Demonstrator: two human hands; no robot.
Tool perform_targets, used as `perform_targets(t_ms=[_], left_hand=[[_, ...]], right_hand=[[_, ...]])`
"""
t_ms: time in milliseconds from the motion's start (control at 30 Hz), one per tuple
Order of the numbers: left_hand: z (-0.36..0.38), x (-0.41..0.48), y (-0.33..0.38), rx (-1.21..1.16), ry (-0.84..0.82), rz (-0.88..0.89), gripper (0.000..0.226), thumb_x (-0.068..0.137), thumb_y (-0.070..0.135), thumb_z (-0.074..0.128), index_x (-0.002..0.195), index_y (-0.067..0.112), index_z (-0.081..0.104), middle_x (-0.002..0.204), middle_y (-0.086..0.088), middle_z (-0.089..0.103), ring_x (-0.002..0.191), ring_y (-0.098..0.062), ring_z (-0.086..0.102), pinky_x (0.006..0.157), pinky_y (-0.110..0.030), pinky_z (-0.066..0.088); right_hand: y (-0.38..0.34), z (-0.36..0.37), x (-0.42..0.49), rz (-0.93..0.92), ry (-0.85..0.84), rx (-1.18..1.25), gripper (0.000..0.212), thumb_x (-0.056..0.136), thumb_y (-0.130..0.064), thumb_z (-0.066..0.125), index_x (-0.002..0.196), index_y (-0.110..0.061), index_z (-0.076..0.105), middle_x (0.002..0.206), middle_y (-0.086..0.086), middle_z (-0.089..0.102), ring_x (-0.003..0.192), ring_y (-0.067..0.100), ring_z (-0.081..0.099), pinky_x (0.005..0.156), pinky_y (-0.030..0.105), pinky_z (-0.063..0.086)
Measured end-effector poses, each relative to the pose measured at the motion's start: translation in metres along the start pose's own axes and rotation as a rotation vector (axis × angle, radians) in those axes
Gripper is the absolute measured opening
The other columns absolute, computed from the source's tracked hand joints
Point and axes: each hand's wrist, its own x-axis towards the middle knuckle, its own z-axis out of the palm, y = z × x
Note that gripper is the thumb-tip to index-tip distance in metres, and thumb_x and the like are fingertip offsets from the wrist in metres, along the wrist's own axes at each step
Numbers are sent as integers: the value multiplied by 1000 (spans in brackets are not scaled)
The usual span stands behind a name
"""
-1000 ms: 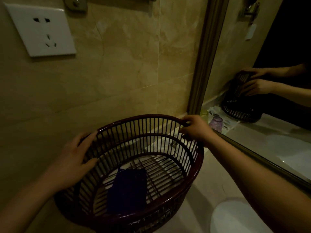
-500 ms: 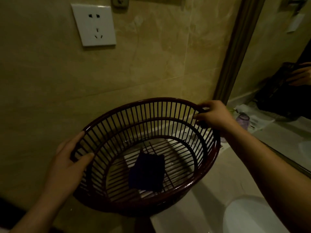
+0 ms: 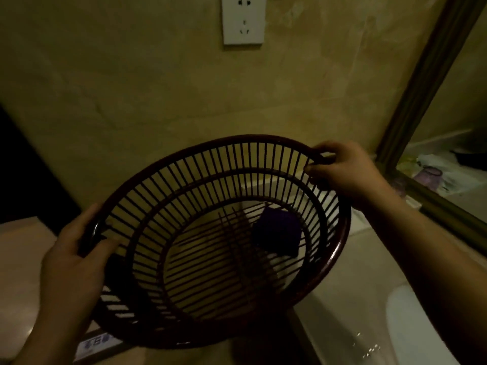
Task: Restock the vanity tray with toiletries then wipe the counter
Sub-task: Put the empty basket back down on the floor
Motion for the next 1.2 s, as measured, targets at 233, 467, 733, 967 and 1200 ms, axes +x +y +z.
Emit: perform_targets(t_ms=[233, 467, 733, 967, 1200], left_hand=[[-80, -4, -73, 120, 6, 0, 60, 86, 10, 64, 129, 50, 52, 132, 16, 56, 118, -4, 53, 102, -39, 42], [-111, -5, -155, 337, -148, -211, 71, 88, 16, 63, 146, 39, 29, 147, 2, 41, 121, -15, 48, 96, -36, 39], [-67, -35, -251, 248, -290, -508, 46, 81, 42, 67, 126, 37, 55, 113, 1, 65, 101, -22, 61, 87, -48, 51], [-7, -56, -349, 230, -207, -672, 46, 85, 18, 62, 124, 42, 55, 109, 15, 57, 93, -9, 55, 75, -34, 43], [52, -94, -491, 169, -122, -886, 48, 85, 12, 65, 131, 24, 54, 112, 7, 60, 94, -12, 56, 74, -28, 44]], right_hand=[[-14, 102, -35, 22, -11, -109, 32, 84, -17, 73, 112, -28, 67, 96, 2, 73, 81, 21, 72, 76, 48, 62], [32, 197, -56, 85, -49, -217, 29, 86, -21, 71, 114, -28, 68, 95, -10, 69, 76, 4, 66, 62, 26, 57], [150, 294, -65, 238, -163, -272, 33, 91, -24, 66, 124, -29, 62, 117, -5, 68, 106, 16, 65, 88, 36, 52], [264, 352, -56, 430, -225, -329, 34, 94, -25, 61, 128, -23, 58, 120, 4, 66, 109, 25, 63, 91, 42, 52], [406, 442, -51, 553, -260, -368, 41, 95, -13, 59, 136, -15, 57, 127, 17, 64, 117, 36, 60, 97, 40, 49]])
